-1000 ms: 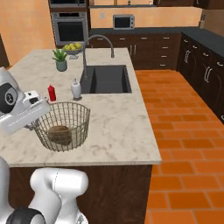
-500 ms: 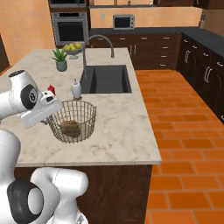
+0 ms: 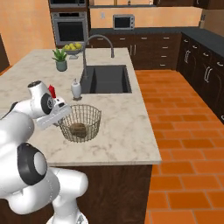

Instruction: Open the cabinet, pick up the bread from the cabinet and place it in the basket. Then move the basket to the dining counter.

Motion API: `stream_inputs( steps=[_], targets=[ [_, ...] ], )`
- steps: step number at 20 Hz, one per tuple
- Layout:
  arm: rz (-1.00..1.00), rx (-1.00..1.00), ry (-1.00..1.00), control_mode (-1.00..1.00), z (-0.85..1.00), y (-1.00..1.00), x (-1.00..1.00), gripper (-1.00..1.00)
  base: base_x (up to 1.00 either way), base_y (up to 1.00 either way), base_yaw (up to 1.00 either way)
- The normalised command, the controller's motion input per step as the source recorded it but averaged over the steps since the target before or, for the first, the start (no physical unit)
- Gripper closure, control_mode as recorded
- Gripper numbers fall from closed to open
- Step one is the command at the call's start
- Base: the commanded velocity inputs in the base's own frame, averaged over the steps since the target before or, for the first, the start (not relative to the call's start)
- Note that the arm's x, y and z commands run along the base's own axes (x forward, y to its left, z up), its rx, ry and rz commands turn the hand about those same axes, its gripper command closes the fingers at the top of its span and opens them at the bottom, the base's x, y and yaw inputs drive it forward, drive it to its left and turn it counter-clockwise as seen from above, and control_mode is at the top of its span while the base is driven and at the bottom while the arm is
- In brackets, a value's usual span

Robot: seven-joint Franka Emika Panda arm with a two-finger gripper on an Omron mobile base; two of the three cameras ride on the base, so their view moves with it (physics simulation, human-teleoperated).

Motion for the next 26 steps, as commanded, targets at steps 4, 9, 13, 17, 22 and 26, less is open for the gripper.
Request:
stream_inputs(
  steps=[4,9,13,17,22,26],
  targets=[
    [0.0,0.0,-0.01,-1.0,-0.5,0.09,0.43,1.0,0.0,0.0,0.0],
    [0.0,0.0,0.0,-1.0,-0.35,0.16,0.16,1.0,0.0,0.0,0.0],
    [0.0,0.0,0.0,-1.0,-0.29,0.29,0.08,-1.0,0.0,0.0,0.0],
    [0.0,0.0,0.0,-1.0,-0.25,0.28,0.08,-1.0,0.0,0.0,0.0],
    [0.0,0.0,0.0,-1.0,-0.19,0.2,0.02,-1.0,0.0,0.0,0.0],
    [-0.02,0.0,0.0,-1.0,0.12,0.0,0.0,-1.0,0.0,0.0,0.0]
  ],
)
